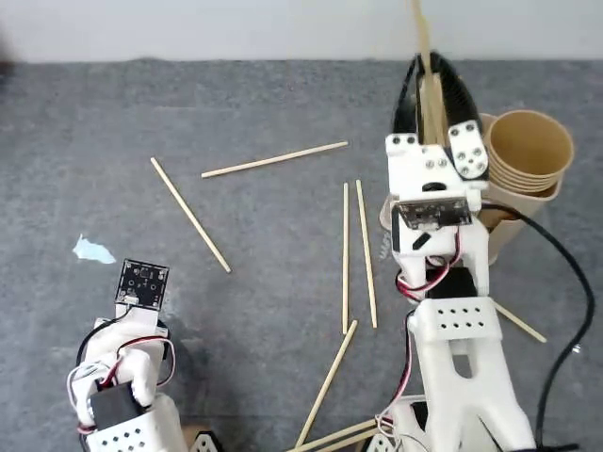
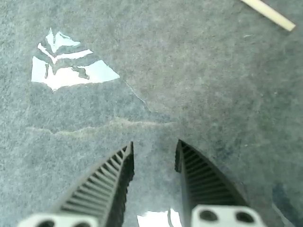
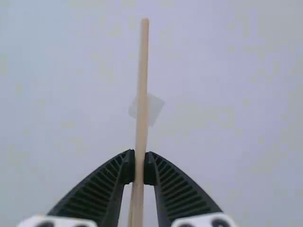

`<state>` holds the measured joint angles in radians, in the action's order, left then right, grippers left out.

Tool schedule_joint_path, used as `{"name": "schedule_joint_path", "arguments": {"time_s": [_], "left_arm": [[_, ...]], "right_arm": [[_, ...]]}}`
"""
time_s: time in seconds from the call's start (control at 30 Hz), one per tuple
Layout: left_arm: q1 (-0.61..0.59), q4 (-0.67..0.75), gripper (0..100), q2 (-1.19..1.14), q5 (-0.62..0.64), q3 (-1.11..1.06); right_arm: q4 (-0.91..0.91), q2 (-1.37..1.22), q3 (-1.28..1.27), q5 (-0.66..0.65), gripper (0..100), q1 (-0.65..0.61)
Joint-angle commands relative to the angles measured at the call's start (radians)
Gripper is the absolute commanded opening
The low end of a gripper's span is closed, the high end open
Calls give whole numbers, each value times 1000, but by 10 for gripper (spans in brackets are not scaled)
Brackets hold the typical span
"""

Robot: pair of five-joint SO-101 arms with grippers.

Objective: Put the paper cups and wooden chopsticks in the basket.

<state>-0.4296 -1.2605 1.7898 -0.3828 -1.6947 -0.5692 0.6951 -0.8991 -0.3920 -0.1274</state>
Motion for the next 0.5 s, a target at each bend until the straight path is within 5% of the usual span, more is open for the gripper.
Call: {"name": "schedule_joint_path", "arguments": {"time_s": [0.0,0.23,0.47], "left_arm": [[8,-6,137,8,6,12],[8,-6,137,8,6,12],[8,-6,137,8,6,12]], "right_arm": [[65,5,150,-8,8,-15],[65,-67,201,-6,8,-16],[-171,-280,198,-9,8,4]]}}
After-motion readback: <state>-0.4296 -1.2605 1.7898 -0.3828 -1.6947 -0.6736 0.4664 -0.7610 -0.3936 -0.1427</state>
